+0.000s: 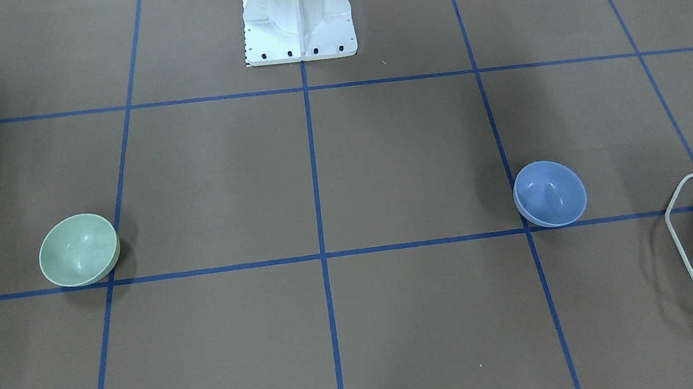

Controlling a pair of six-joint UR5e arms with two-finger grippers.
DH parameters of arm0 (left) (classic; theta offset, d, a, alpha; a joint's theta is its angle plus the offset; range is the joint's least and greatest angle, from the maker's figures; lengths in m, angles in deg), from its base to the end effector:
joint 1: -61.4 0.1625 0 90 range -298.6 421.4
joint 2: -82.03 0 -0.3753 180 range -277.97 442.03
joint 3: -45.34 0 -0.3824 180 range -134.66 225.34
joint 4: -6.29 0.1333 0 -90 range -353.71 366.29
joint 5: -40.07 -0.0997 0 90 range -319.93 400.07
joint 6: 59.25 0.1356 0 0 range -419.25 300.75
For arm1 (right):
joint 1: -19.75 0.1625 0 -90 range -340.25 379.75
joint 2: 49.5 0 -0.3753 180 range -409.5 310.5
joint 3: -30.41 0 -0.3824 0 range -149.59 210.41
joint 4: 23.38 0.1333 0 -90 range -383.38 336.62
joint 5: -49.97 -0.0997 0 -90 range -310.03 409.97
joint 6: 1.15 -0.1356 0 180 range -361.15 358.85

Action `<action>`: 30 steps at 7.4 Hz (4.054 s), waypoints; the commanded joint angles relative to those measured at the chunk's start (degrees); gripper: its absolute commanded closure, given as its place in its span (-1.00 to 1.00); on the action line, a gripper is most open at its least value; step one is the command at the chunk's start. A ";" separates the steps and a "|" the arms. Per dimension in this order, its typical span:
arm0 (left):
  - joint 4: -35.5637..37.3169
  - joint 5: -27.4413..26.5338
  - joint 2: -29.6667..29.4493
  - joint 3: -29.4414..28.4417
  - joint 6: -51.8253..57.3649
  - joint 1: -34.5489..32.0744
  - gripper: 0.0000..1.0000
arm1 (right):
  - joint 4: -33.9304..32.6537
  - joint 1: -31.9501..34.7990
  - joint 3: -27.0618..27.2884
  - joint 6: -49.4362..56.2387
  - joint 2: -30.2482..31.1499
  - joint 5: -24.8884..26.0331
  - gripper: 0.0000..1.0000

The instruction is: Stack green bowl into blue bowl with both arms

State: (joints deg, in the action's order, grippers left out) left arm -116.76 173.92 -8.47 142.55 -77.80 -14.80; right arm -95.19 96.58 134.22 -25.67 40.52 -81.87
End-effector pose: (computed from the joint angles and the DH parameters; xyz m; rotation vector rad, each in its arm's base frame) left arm 0.0862 -0.5159 0.4955 0.4443 0.8899 0.1961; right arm -0.0743 -0.5057 0.4795 0.2742 -0.8433 -0.0188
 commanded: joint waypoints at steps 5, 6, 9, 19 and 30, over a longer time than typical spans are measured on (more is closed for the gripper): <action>-1.49 -13.78 -8.20 -7.03 -21.62 19.07 -0.84 | 0.09 -5.38 0.78 -5.37 -0.55 5.01 -1.00; -1.49 -13.87 -8.55 -7.12 -21.53 19.77 -0.49 | 0.09 -5.38 0.69 -5.37 -0.64 5.01 -1.00; -2.19 -15.19 -9.43 -9.13 -21.36 22.15 0.15 | 0.09 -5.38 0.69 -5.37 -0.72 5.10 -1.00; 21.06 -22.64 -34.44 -1.67 -45.05 39.43 1.00 | 0.09 -5.38 0.60 -5.54 -1.08 5.10 -1.00; 22.16 -31.63 -39.49 -5.63 -49.48 49.22 -0.97 | 0.09 -5.38 0.34 -5.54 -1.16 5.10 -1.00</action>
State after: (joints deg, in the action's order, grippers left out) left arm -94.53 142.38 -48.06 136.63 -127.50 34.36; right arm -95.10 91.21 134.63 -31.21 39.37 -76.76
